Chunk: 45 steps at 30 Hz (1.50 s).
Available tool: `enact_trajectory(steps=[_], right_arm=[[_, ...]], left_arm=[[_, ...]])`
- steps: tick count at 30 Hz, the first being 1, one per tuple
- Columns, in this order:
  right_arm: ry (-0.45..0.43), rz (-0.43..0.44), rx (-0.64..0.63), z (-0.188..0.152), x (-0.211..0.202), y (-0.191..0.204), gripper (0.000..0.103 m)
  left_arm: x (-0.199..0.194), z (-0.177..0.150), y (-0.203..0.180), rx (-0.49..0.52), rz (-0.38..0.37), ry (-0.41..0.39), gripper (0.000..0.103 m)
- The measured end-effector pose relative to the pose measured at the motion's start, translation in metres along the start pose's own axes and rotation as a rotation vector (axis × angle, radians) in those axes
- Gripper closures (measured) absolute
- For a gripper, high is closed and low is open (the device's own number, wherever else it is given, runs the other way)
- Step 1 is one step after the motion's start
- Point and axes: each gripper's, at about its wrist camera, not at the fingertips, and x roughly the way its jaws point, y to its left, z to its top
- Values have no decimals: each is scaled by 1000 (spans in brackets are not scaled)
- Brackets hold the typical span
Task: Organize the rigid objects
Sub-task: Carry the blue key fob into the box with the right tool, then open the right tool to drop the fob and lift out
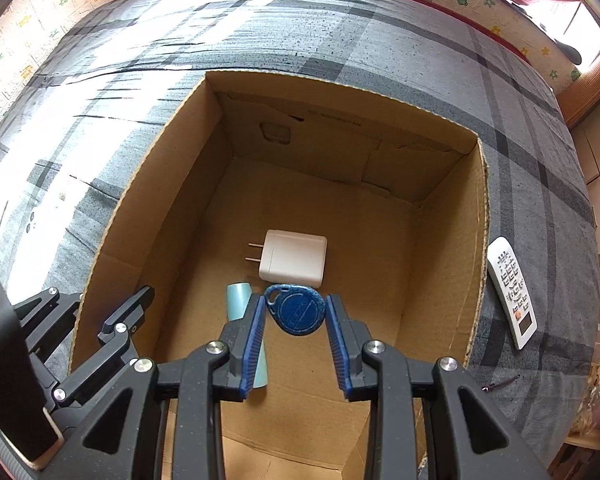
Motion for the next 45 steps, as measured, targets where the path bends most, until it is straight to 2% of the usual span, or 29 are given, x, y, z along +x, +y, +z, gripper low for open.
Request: enact_trajectory(steps=[12,23,28,31,42,45], right_arm=[[58,-10,16,-2,36,5,70],[70,-11,20,-2,44,6,69],[62,-8,20,-1,40,7,69],[57,-4,21,-2,39,4,58],[18,-7,31,-6,19,1,58],[2,-7,34,-5,10,-3,53]], left_arm=[[1,-1,-1,3,4,-2,90],[0,0,-2,3,4,-1,90],[0,0,-1,4,4,-1,90],[0,0,-1,5,6,-2,90],[0,0,1,2,3,-1,90],[0,0,1,3,4,-1,90]])
